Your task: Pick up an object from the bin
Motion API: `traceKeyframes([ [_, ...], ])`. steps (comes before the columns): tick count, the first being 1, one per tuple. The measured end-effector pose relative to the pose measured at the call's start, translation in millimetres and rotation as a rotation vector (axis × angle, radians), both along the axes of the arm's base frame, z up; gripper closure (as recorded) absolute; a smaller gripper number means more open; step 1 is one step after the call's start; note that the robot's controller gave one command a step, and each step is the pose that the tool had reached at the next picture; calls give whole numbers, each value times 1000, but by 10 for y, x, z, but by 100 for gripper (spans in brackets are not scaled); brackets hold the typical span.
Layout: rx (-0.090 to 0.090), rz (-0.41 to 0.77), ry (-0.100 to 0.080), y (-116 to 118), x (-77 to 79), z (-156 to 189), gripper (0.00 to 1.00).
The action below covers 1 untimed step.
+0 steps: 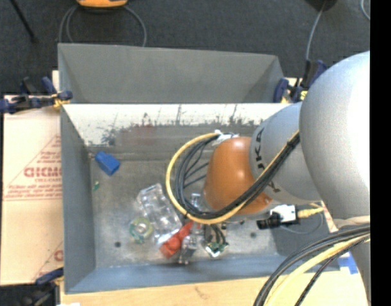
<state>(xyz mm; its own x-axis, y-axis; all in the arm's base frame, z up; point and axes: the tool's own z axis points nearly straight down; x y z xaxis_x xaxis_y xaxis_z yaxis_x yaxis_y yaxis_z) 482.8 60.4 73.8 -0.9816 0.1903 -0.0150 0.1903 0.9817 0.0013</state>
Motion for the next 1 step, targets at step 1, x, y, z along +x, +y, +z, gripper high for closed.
traceKeyframes([
  [1, 1, 3, -3, -3, 14, 18, 100],
])
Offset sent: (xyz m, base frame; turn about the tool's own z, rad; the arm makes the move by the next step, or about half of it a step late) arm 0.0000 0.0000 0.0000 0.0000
